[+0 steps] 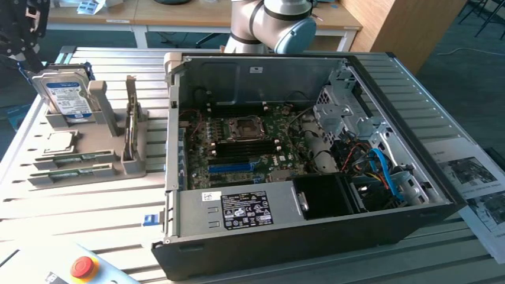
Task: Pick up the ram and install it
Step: 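Pick up the ram and move it above insertion slot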
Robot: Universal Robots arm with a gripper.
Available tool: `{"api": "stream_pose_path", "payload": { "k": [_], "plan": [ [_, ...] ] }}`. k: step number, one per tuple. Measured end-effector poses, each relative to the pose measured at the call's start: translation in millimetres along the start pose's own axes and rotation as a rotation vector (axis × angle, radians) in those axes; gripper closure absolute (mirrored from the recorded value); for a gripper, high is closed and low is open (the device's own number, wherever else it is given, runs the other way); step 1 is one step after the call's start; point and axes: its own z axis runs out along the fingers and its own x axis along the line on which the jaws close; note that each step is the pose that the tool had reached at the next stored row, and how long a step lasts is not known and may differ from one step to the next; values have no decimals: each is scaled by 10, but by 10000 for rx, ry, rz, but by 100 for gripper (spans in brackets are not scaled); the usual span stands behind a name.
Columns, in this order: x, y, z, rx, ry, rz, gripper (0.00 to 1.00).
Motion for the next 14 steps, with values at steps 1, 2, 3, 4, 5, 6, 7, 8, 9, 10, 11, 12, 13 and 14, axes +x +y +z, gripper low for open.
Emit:
{"api": "stream_pose_path", "payload": {
  "k": [1,2,3,4,5,6,7,8,9,10,11,12,13,14],
  "plan": [
    [0,0,0,-3,9,-147,89],
    [0,0,0,-5,15,-281,89],
    [0,0,0,-10,29,-552,89],
    [0,0,0,-13,36,-685,89],
    [0,0,0,-18,50,-951,89],
    [0,0,0,-20,58,-1096,89],
    [0,0,0,-23,65,-1233,89],
    [0,0,0,-26,72,-1372,89],
    [0,0,0,-28,80,-1511,89],
    [0,0,0,-31,87,-1654,89],
    [0,0,0,-34,96,-1808,89],
    [0,0,0,-37,103,-1955,89],
    [0,0,0,-40,111,-2104,89],
    [0,0,0,-44,120,-2256,89]
  ]
}}
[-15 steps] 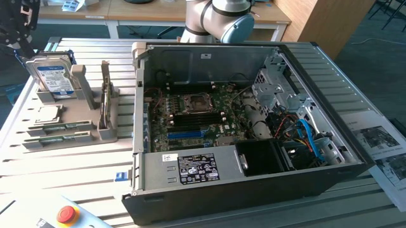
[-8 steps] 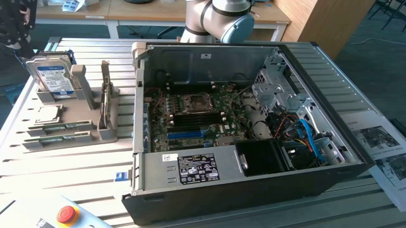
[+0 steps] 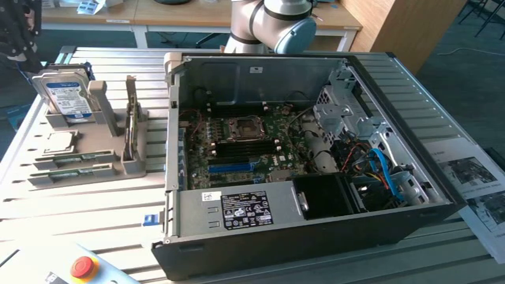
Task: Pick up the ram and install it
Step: 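Pick up the ram and move it above insertion slot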
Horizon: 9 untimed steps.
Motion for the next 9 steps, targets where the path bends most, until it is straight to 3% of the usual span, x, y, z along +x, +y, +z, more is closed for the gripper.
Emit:
{"api": "stream_pose_path", "payload": {
  "k": [9],
  "plan": [
    [0,0,0,-37,77,-1396,89]
  ]
}}
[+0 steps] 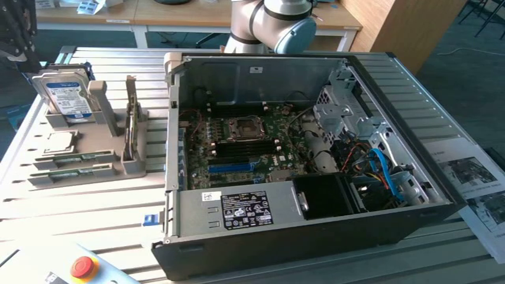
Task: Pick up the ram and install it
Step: 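Pick up the ram and move it above insertion slot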
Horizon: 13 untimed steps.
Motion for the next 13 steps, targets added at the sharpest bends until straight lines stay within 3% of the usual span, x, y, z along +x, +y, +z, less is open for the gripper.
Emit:
{"api": "stream_pose_path", "payload": {
  "k": [4,13],
  "plan": [
    [0,0,0,-6,17,-333,89],
    [0,0,0,-7,19,-362,89]
  ]
}}
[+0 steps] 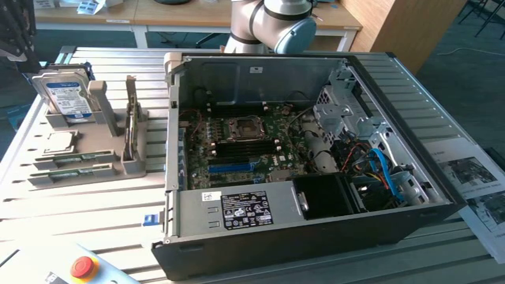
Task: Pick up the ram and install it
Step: 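Pick up the ram and move it above insertion slot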
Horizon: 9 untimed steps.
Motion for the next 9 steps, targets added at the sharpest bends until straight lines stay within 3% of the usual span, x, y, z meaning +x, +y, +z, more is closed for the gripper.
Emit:
{"api": "stream_pose_path", "payload": {
  "k": [5,9],
  "plan": [
    [0,0,1,-9,2,-32,89],
    [0,0,0,-54,24,-400,89]
  ]
}}
